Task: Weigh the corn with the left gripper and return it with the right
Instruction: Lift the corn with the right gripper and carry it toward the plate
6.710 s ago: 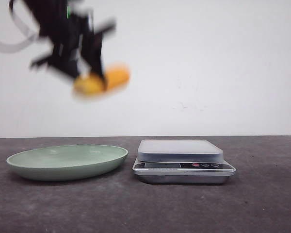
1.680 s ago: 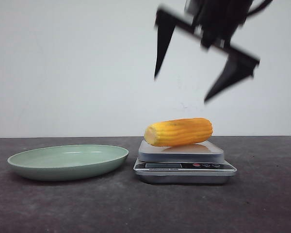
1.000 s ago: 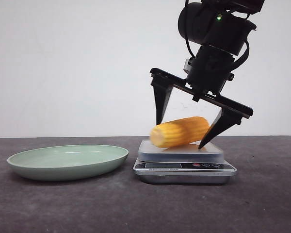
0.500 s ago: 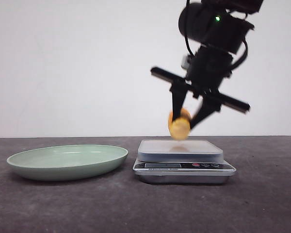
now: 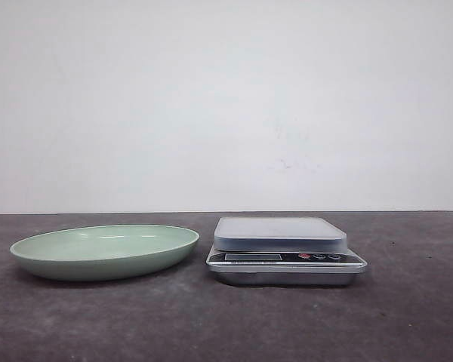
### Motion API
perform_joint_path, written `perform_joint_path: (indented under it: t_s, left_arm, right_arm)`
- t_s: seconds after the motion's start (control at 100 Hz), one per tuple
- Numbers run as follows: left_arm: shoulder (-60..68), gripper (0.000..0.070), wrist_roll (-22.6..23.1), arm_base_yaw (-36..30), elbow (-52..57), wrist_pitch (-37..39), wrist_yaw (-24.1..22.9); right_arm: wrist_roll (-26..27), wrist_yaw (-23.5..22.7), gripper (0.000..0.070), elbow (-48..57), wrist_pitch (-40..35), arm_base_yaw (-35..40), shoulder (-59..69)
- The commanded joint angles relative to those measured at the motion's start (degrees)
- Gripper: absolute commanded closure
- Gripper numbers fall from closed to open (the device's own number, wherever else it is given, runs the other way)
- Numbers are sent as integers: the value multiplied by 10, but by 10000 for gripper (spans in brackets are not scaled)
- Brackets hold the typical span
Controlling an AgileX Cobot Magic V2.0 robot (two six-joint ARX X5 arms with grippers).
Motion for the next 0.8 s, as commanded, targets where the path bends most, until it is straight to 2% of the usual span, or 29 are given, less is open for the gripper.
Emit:
perform_joint_path:
  t_s: [0.0, 0.08, 0.28, 0.35, 0.59, 0.67, 0.79]
  left_arm:
    - [3, 700, 11, -5, 11, -32, -4]
    - [4, 700, 20, -5, 11, -32, -4]
    - [4, 700, 20, -5, 11, -32, -4]
    - [4, 700, 20, -5, 11, -32, -4]
    - [4, 700, 24, -5, 10, -32, -4]
    - [4, 700, 24, -5, 10, -32, -4]
    - [4, 700, 23, -5, 10, -32, -3]
  right_arm:
    - [-19, 18, 700, 14, 7, 22, 15]
    - [-19, 40, 700, 14, 2, 42, 24]
    - [-4, 33, 700, 14, -60, 63, 91]
    - [4, 12, 700, 14, -81, 67, 129]
    - [73, -115, 700, 14, -96, 78, 266]
    - [92, -132, 700, 14, -97, 83, 298]
    - [111, -130, 700, 14, -117, 88, 336]
